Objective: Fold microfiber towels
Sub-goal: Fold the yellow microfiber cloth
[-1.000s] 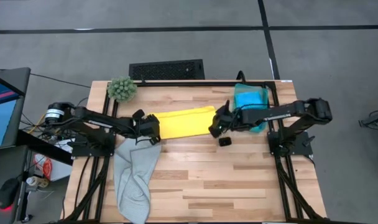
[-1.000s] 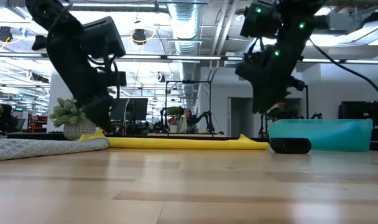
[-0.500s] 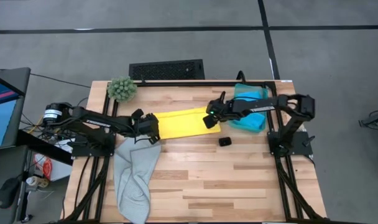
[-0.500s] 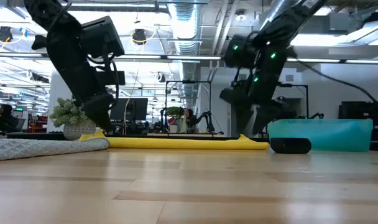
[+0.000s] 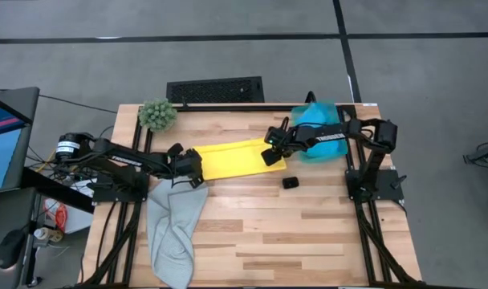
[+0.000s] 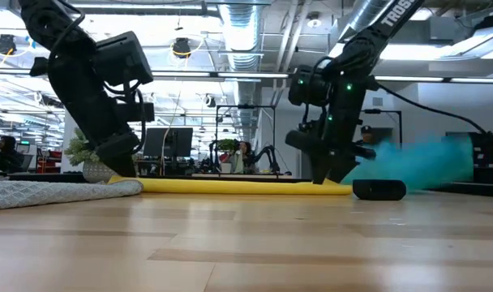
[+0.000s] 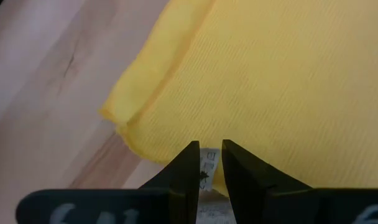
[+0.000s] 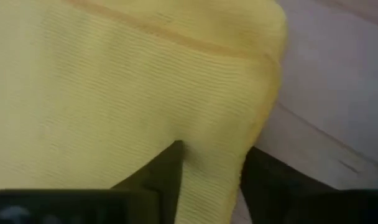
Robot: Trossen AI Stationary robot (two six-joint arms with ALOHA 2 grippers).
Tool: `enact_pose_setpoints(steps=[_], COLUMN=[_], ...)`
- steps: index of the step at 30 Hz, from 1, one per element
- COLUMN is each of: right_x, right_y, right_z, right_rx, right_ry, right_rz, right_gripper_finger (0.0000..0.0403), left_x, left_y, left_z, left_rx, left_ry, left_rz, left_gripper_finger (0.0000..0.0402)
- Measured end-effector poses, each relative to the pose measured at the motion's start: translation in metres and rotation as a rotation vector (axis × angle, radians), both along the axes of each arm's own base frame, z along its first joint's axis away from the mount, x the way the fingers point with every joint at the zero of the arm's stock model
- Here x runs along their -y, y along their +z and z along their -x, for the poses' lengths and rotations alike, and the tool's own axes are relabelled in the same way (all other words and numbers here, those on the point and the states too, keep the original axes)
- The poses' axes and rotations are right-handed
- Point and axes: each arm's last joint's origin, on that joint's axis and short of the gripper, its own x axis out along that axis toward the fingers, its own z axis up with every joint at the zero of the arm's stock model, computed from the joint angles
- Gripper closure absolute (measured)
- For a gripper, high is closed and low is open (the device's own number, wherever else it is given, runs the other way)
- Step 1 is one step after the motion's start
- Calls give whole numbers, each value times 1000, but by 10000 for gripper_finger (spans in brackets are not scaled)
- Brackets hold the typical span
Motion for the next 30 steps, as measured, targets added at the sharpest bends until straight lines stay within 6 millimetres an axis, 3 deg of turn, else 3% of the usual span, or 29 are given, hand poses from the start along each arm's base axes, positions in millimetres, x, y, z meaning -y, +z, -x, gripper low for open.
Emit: enact_pose_setpoints(steps=[11, 15, 25, 30], right_x=[-1, -3, -24, -37], right_y=[1, 13, 76, 83], right_z=[-1, -5, -38, -63], right_rx=[0, 0, 210, 283], right_ry=[21, 33, 103, 149], right_rz=[-3, -14, 49, 65], right_gripper_finger=[389, 384, 388, 397], left_x=[0, 1, 0, 1], left_y=[0, 1, 3, 4], left_z=[-1, -3, -6, -8], left_rx=[17, 42, 76, 101], left_ry=[6, -4, -12, -20], left_rz=[5, 24, 21, 33], left_gripper_finger=[340, 340, 340, 340])
